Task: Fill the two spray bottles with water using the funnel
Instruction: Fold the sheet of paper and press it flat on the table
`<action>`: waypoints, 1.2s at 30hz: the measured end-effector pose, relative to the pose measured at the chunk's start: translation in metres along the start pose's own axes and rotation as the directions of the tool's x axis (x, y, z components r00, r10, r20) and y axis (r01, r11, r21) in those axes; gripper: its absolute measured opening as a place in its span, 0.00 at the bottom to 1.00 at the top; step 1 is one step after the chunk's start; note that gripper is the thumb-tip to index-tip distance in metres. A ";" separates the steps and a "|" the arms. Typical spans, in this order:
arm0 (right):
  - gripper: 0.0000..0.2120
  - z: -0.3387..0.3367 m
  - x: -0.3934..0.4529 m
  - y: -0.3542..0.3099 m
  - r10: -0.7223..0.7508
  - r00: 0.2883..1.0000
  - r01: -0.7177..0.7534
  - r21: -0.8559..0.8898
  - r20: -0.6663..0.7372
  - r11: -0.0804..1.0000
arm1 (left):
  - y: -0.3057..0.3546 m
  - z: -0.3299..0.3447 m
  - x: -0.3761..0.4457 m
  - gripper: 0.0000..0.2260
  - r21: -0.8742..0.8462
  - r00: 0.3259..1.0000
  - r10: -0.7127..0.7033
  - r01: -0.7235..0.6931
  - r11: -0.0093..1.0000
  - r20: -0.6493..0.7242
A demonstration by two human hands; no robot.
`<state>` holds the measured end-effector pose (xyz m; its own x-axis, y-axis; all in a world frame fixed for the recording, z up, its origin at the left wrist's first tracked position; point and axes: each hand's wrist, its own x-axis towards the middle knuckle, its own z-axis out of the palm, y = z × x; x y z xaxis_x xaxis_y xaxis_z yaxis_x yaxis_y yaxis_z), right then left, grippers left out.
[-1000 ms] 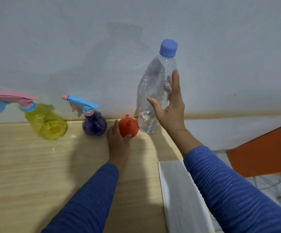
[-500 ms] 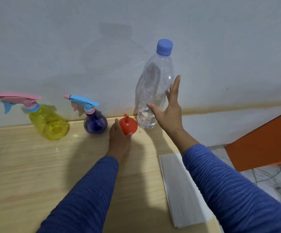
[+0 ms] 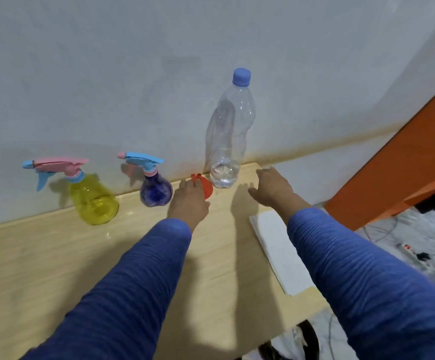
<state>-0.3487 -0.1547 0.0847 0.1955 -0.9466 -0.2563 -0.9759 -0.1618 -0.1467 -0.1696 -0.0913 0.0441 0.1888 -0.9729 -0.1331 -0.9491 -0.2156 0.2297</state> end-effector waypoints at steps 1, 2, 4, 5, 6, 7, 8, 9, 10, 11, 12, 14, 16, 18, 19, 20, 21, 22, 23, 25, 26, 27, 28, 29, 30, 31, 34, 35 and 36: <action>0.23 -0.001 -0.008 0.001 0.009 1.000 -0.009 -0.020 -0.008 1.000 | 0.002 -0.006 -0.003 0.27 0.018 0.999 0.032 -0.033 0.999 0.013; 0.22 -0.001 -0.016 0.001 0.014 1.000 -0.015 -0.042 -0.016 0.999 | 0.005 -0.012 -0.006 0.26 0.034 0.998 0.065 -0.066 0.997 0.024; 0.20 0.001 -0.033 0.004 0.035 0.999 -0.037 -0.073 -0.025 0.997 | 0.014 -0.020 -0.011 0.25 0.074 0.989 0.142 -0.144 0.987 0.033; 0.20 0.003 -0.040 0.007 0.053 0.998 -0.055 -0.079 -0.024 0.995 | 0.019 -0.022 -0.013 0.25 0.098 0.984 0.176 -0.179 0.979 0.038; 0.20 0.006 -0.048 0.010 0.074 0.997 -0.076 -0.079 -0.020 0.994 | 0.024 -0.024 -0.015 0.25 0.126 0.978 0.206 -0.210 0.970 0.044; 0.20 0.010 -0.055 0.013 0.093 0.995 -0.094 -0.072 -0.020 0.993 | 0.030 -0.024 -0.018 0.25 0.152 0.970 0.239 -0.244 0.958 0.049; 0.20 0.014 -0.063 0.017 0.112 0.994 -0.113 -0.057 -0.021 0.992 | 0.036 -0.022 -0.021 0.24 0.167 0.959 0.279 -0.284 0.944 0.055; 0.20 0.019 -0.071 0.020 0.131 0.991 -0.131 -0.030 -0.030 0.991 | 0.042 -0.018 -0.024 0.24 0.170 0.944 0.323 -0.329 0.929 0.063; 0.19 0.023 -0.080 0.024 0.149 0.988 -0.150 0.000 -0.044 0.989 | 0.049 -0.014 -0.028 0.23 0.158 0.928 0.364 -0.372 0.915 0.075; 0.17 0.029 -0.088 0.028 0.167 0.984 -0.166 0.024 -0.059 0.986 | 0.056 -0.008 -0.032 0.23 0.137 0.913 0.398 -0.408 0.903 0.092; 0.16 0.035 -0.097 0.031 0.185 0.980 -0.182 0.044 -0.070 0.982 | 0.062 -0.001 -0.036 0.22 0.107 0.900 0.422 -0.433 0.895 0.112; 0.15 0.050 -0.111 0.039 0.224 0.972 -0.218 0.083 -0.073 0.972 | 0.073 0.016 -0.044 0.22 0.047 0.879 0.453 -0.464 0.885 0.146; 0.19 0.066 -0.125 0.045 0.259 0.965 -0.251 0.129 -0.045 0.959 | 0.083 0.035 -0.052 0.21 0.015 0.850 0.495 -0.505 0.863 0.182; 0.22 0.082 -0.139 0.052 0.293 0.956 -0.289 0.175 0.003 0.941 | 0.089 0.053 -0.061 0.22 -0.010 0.819 0.529 -0.540 0.841 0.224; 0.23 0.089 -0.144 0.054 0.308 0.951 -0.305 0.189 0.017 0.933 | 0.091 0.061 -0.065 0.22 -0.031 0.807 0.539 -0.549 0.835 0.241; 0.21 0.096 -0.147 0.057 0.311 0.950 -0.308 0.212 0.019 0.927 | 0.093 0.069 -0.068 0.22 -0.053 0.795 0.551 -0.558 0.828 0.252; 0.17 0.104 -0.150 0.060 0.306 0.952 -0.300 0.245 0.015 0.922 | 0.094 0.076 -0.070 0.22 -0.074 0.784 0.568 -0.570 0.818 0.250; 0.10 0.112 -0.153 0.062 0.297 0.955 -0.290 0.269 0.012 0.919 | 0.095 0.081 -0.072 0.22 -0.093 0.773 0.587 -0.584 0.807 0.241; 0.05 0.118 -0.156 0.063 0.285 0.958 -0.274 0.287 0.002 0.918 | 0.095 0.086 -0.074 0.22 -0.110 0.761 0.605 -0.597 0.794 0.234; 0.05 0.129 -0.160 0.066 0.284 0.959 -0.267 0.337 -0.001 0.903 | 0.094 0.094 -0.074 0.23 -0.137 0.740 0.632 -0.618 0.774 0.228; 0.05 0.134 -0.162 0.067 0.275 0.961 -0.253 0.366 -0.011 0.896 | 0.093 0.098 -0.073 0.24 -0.150 0.738 0.635 -0.618 0.772 0.228; 0.10 0.137 -0.163 0.067 0.272 0.962 -0.241 0.383 -0.030 0.892 | 0.092 0.103 -0.073 0.24 -0.162 0.743 0.630 -0.609 0.776 0.225; 0.15 0.137 -0.165 0.067 0.280 0.959 -0.240 0.403 -0.042 0.883 | 0.091 0.106 -0.072 0.24 -0.176 0.754 0.621 -0.596 0.784 0.214; 0.19 0.138 -0.165 0.068 0.291 0.955 -0.241 0.425 -0.057 0.873 | 0.091 0.109 -0.071 0.23 -0.194 0.768 0.611 -0.580 0.791 0.194; 0.20 0.140 -0.165 0.069 0.299 0.952 -0.241 0.439 -0.066 0.865 | 0.091 0.112 -0.071 0.22 -0.212 0.782 0.601 -0.567 0.796 0.167; 0.20 0.141 -0.164 0.070 0.309 0.949 -0.247 0.451 -0.069 0.858 | 0.091 0.115 -0.070 0.21 -0.229 0.794 0.590 -0.554 0.801 0.143; 0.15 0.143 -0.163 0.073 0.342 0.934 -0.253 0.488 -0.102 0.836 | 0.093 0.117 -0.067 0.19 -0.246 0.814 0.572 -0.536 0.807 0.103; 0.13 0.144 -0.163 0.074 0.349 0.930 -0.250 0.500 -0.114 0.829 | 0.094 0.117 -0.066 0.18 -0.241 0.814 0.573 -0.540 0.807 0.098; 0.12 0.145 -0.163 0.074 0.356 0.927 -0.248 0.512 -0.122 0.822 | 0.094 0.117 -0.065 0.18 -0.237 0.812 0.576 -0.544 0.805 0.094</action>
<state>-0.4385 0.0284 -0.0232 -0.1778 -0.9687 -0.1730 -0.8009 0.2446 -0.5466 -0.3010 -0.0384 -0.0385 -0.4173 -0.9063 -0.0664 -0.8070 0.3360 0.4856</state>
